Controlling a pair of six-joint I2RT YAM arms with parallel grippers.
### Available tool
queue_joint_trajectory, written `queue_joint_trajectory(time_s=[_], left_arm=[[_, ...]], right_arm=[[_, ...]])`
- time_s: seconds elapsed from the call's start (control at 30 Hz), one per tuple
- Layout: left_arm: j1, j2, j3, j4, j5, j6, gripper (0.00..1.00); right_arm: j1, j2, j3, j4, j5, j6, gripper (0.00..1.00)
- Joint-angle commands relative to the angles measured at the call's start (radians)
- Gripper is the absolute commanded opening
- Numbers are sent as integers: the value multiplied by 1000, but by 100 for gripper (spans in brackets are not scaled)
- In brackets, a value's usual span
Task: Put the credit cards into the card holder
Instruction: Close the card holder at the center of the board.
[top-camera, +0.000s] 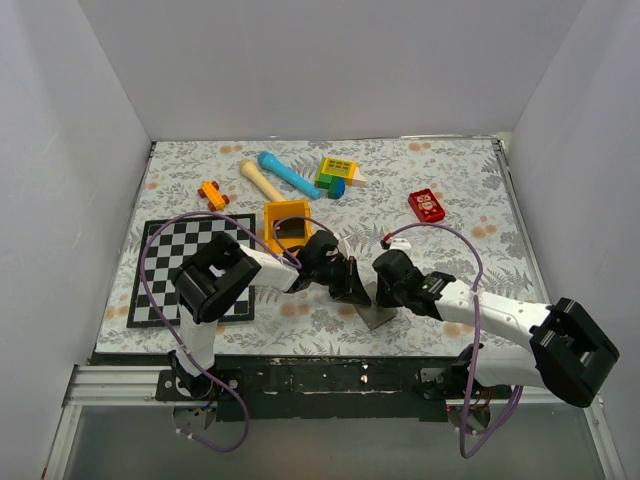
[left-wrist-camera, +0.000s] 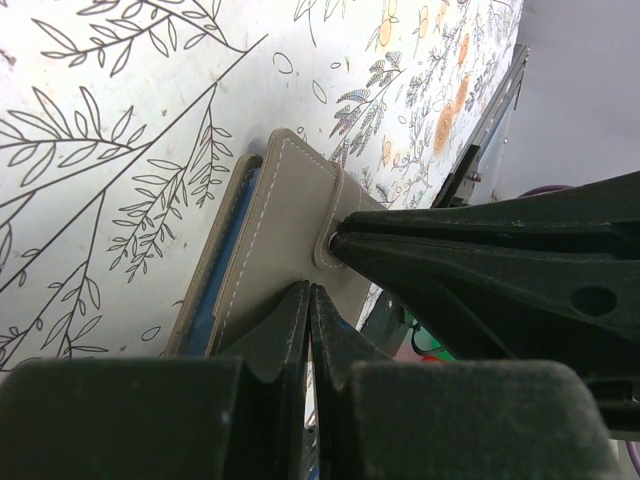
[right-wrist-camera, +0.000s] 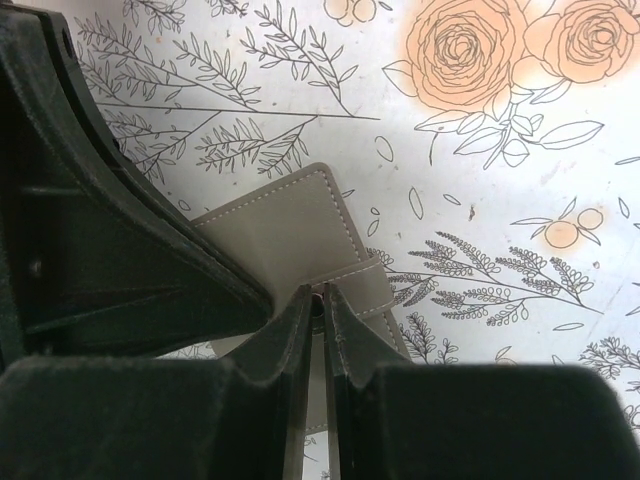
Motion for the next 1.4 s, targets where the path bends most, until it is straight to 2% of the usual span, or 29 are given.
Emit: queue_joint_trajectory(time_s=[0.0, 0.27, 0.57, 0.83, 1.37], left_arm=[[7, 55, -8, -78, -167, 58, 0], [8, 57, -10, -74, -164, 56, 0], [9, 63, -5, -74, -163, 55, 0], [10, 64, 1, -77, -163, 53, 0], [10, 63, 1, -80, -164, 59, 0]], right_arm=[[75, 78, -85, -81, -84, 141, 15], [140, 83, -148, -39, -50, 253, 15], [192, 21, -167, -108, -29, 323, 15], [207, -75, -185, -179, -13, 356, 15], [220, -135, -142, -240, 45, 356, 16]])
